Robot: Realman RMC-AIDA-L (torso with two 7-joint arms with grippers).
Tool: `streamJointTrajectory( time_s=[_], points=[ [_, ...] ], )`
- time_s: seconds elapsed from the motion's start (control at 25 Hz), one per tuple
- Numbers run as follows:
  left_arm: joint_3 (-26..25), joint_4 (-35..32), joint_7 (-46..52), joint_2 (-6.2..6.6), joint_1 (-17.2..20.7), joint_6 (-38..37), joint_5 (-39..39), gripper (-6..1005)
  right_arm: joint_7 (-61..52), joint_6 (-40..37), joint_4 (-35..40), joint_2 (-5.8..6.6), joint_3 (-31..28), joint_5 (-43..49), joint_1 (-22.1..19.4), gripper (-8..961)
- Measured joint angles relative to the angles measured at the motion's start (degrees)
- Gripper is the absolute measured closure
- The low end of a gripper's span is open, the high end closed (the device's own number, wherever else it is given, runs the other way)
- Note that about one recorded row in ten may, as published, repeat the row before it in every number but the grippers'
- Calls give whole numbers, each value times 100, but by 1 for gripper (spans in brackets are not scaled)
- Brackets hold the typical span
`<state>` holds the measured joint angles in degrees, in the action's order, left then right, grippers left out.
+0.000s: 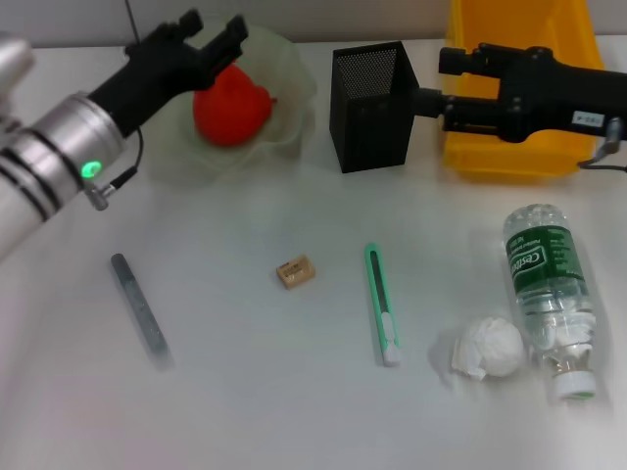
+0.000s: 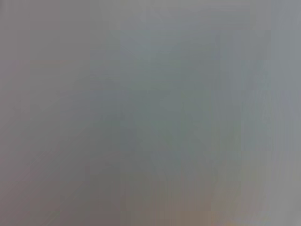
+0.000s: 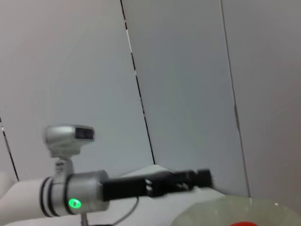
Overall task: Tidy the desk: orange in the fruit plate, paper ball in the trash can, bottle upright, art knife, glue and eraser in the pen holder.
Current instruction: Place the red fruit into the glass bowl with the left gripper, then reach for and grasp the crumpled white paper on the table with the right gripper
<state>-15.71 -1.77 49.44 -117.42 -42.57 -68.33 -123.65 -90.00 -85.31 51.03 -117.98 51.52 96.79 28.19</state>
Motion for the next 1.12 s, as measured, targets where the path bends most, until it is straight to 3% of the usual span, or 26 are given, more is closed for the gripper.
streamJointTrajectory(
  time_s=[0.08,0.12,0.16,0.32,0.44,0.48,0.56,0.68,0.72,0.76,1.0,1.12],
  points=[
    [306,-242,535,65,131,-1097,-108,373,-319,-297,83,133,-15,3,13,211],
    [604,-464,842,90,230,-1898,-141,338,-617,-711,143,328,-22,16,55,211],
    [604,-464,842,90,230,-1898,-141,316,-617,-711,143,328,-22,16,55,211],
    [1549,-1007,1179,96,424,-3344,-148,228,-1011,-1568,193,730,-21,78,175,210],
    [1796,-1110,1217,97,458,-3533,-149,184,-1113,-1803,262,815,-21,282,238,210],
    [2879,-1521,1429,95,587,-3925,-152,184,-1192,-1902,342,833,-11,465,282,210],
    [3262,-1661,1529,88,625,-3954,-152,184,-1399,-2061,565,841,27,939,384,210],
    [3942,-2077,1685,74,735,-3952,-152,184,-1738,-2323,1005,736,73,1789,609,210],
    [4174,-2292,1728,67,783,-3943,-153,184,-1928,-2459,1310,606,121,2320,768,210],
    [4281,-2409,1751,59,813,-3939,-153,184,-1928,-2459,1310,606,121,2320,768,210],
    [4501,-2958,1738,32,1054,-3806,-123,185,-2366,-2544,2135,28,812,4137,1190,210],
    [4488,-2982,1719,34,1070,-3792,-104,185,-2492,-2462,2212,-117,1248,4665,1313,210]
  ],
)
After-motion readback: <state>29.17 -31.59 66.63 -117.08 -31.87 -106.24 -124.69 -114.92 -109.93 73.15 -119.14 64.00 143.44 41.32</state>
